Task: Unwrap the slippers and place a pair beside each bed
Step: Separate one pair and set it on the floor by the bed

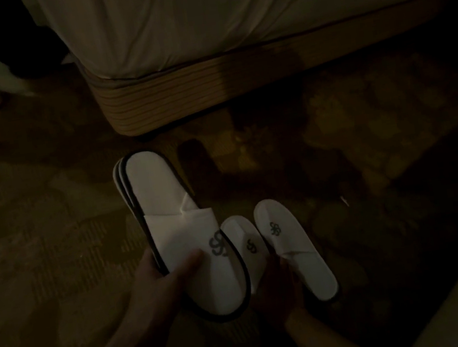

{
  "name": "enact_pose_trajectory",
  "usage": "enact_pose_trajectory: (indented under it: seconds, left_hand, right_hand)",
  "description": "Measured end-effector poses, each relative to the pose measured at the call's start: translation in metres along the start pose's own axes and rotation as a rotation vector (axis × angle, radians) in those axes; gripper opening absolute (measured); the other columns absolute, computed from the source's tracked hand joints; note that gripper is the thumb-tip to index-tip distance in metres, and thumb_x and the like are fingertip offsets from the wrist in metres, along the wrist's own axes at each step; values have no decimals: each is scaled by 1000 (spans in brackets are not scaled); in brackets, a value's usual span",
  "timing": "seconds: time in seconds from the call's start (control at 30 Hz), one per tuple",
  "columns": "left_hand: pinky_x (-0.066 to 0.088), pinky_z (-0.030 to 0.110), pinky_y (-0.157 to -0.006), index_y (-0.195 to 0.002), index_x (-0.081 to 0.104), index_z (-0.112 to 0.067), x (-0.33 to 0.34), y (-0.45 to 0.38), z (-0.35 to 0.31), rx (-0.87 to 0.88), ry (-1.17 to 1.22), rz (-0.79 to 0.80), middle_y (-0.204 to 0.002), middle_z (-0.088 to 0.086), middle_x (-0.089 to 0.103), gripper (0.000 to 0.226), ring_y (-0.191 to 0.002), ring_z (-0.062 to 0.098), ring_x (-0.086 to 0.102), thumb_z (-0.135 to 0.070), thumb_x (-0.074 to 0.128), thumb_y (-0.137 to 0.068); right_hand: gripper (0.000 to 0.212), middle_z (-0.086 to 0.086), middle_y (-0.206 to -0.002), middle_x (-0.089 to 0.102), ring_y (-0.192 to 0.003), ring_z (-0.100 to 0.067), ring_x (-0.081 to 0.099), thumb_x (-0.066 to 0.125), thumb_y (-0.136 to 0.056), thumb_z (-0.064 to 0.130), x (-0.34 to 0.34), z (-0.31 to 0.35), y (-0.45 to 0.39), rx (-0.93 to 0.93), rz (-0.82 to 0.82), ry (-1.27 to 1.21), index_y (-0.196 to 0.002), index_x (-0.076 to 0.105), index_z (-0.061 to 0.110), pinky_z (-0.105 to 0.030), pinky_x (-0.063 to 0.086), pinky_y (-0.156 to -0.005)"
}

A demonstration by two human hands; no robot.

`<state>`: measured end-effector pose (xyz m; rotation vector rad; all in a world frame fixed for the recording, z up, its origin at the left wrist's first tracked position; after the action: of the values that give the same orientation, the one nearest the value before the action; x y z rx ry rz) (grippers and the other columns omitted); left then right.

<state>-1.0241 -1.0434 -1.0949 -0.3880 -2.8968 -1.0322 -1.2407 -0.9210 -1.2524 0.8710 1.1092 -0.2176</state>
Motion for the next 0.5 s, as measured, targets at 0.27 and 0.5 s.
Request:
enact_pose_trajectory:
  seconds: [0.27,0.5]
  left_hand:
    - [61,30,-72,-112,59,-34,0,0,-4,5,-11,13,-111,-5,72,43,-96,18,71,-20,81,-78]
    - [61,43,-81,-122,60,-26,-14,-8,1,3,-2,-27,-114,2,74,53,-99,23,73,-19,82,-75]
  right_hand:
    - [113,1,-156,41,-139,-23,45,31,-66,97,34,-23,-20,-32,-52,-52,-157,27,30,-45,40,-112]
    - [107,0,-145,52,-132,-22,52,31,-65,84,-3,-8,3,-23,-34,-27,-150,40,20,-40,43,-111]
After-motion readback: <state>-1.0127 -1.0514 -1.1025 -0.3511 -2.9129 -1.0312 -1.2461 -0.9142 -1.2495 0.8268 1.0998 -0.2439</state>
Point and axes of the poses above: each hand's wrist, its own y-axis away from the middle knuckle, its own x-axis out of the palm, z = x × y, the point moved 8 cm from there along -y, towards the middle knuckle
